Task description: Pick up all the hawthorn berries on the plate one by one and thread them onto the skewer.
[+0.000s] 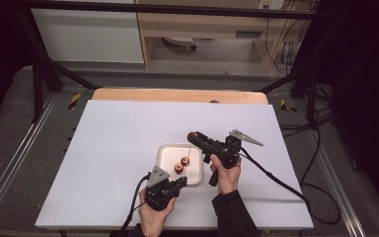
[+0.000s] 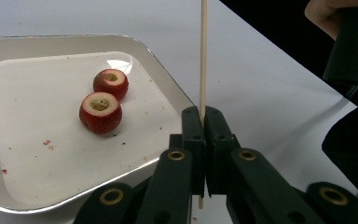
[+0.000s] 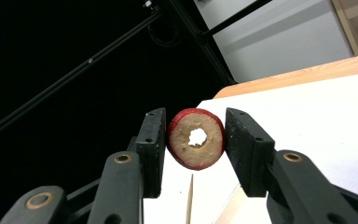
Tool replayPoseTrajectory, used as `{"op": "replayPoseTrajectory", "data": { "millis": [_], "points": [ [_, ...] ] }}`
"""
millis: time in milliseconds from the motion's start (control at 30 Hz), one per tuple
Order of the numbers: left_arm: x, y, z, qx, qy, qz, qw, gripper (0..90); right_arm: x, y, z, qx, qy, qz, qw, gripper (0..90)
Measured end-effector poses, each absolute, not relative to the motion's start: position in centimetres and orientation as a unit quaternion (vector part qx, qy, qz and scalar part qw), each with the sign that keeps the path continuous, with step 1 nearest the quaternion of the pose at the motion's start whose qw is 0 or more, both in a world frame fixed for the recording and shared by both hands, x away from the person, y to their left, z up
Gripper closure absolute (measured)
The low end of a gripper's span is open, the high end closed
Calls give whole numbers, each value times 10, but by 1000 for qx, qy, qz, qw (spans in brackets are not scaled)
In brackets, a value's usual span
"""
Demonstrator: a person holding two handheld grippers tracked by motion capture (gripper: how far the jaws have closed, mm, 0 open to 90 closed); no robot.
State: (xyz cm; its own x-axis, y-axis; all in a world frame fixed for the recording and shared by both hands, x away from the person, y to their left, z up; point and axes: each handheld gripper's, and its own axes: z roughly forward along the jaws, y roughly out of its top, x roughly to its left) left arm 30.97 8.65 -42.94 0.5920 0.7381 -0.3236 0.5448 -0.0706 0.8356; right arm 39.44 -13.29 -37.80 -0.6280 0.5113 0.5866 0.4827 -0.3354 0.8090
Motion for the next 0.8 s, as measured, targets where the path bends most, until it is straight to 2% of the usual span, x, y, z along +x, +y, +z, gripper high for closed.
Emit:
{"op": "replayPoseTrajectory", "data": {
  "millis": [500, 800],
  "points": [
    [311, 87, -428, 724, 442, 97, 521, 886, 393, -131, -380, 426, 579, 695, 16, 599],
    [312, 87, -427, 716, 452, 81, 526, 886, 391, -128, -385, 423, 587, 691, 15, 599]
  ]
}}
